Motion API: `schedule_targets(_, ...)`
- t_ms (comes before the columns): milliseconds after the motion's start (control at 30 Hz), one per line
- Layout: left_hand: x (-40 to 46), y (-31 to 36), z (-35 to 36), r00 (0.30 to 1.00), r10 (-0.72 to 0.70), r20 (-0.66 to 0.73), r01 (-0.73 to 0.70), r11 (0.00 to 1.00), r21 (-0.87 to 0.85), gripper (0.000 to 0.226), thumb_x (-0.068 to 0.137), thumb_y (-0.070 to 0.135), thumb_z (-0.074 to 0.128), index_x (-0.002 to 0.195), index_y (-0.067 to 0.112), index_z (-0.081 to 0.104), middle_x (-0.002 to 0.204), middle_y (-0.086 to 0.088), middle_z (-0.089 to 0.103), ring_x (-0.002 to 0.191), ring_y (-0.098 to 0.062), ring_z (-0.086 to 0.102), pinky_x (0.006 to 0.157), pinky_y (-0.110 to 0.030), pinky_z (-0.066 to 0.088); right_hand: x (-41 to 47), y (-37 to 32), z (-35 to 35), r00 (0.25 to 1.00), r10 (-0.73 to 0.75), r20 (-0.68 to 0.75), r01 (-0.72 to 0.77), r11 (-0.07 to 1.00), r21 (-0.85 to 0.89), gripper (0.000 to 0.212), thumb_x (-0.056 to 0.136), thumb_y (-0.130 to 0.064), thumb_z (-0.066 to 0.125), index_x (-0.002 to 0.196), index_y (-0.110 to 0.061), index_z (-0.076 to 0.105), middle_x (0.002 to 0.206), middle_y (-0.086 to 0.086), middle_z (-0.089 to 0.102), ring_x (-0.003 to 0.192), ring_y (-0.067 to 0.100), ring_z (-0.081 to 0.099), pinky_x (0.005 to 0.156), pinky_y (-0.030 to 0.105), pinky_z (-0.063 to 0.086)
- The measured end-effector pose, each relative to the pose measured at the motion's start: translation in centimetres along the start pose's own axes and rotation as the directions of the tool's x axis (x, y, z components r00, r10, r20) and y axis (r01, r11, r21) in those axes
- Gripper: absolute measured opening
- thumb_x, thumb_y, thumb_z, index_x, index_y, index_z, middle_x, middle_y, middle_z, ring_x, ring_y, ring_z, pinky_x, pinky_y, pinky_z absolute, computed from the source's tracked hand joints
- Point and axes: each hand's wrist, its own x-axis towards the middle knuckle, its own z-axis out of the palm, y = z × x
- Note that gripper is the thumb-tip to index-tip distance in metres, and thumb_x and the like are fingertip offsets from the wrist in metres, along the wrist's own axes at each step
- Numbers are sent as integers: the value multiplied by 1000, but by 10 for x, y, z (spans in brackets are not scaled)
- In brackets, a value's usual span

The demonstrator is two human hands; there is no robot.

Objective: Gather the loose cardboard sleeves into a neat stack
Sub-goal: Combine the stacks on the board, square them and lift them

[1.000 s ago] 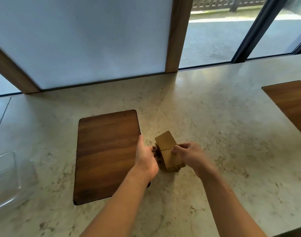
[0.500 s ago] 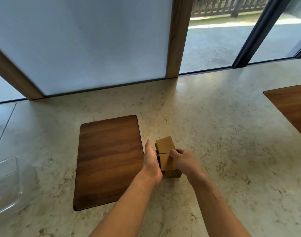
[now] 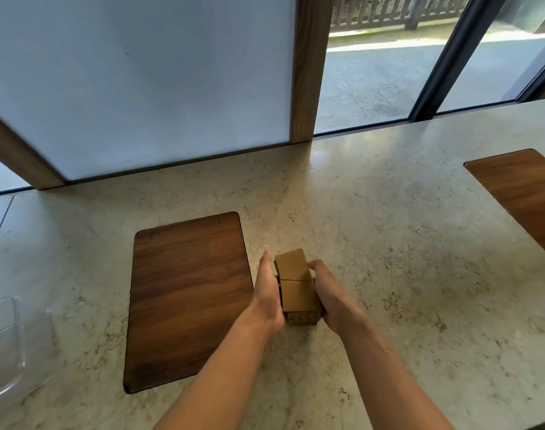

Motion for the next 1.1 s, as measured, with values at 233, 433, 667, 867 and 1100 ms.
schedule_targets(233,4,-11,4,998,26,-59,-23,999,47,75,97,76,32,111,19,79,107,-12,81,101,-27,75,73,-34,60,1,7,12,998,-66,-8,65,992,-109,27,100,-38,47,84,-21,61,72,-2,62,71,14,56,65,26,46)
schedule_targets(433,7,-9,8,995,0,-98,6,998,58,74,101,70,33,108,12,80,99,-17,81,96,-33,76,78,-43,62,6,3,7,996,-87,26,89,990,-110,14,87,-25,65,79,-15,72,69,2,72,59,12,69,48,22,54)
schedule_targets(667,10,-15,18,983,102,-151,-64,969,240,63,111,47,26,138,0,58,127,-22,67,118,-36,64,107,-51,51,9,10,-2,993,-45,106,46,999,-10,26,82,-18,65,61,-16,81,65,3,73,52,12,69,45,23,50)
schedule_targets(867,10,-29,8,981,144,-130,-127,983,136,71,109,56,20,141,6,58,130,-21,67,120,-35,64,107,-51,51,9,15,-2,989,-26,148,23,1000,20,5,56,-14,71,55,-15,76,63,4,71,52,14,68,48,27,54)
schedule_targets(1100,-3,-45,-25,973,166,-162,-192,968,-160,76,106,63,25,123,9,74,116,-18,77,113,-32,71,108,-52,51,6,15,22,995,-76,61,94,920,-380,92,54,-37,83,133,-17,42,113,4,65,100,18,67,70,26,63)
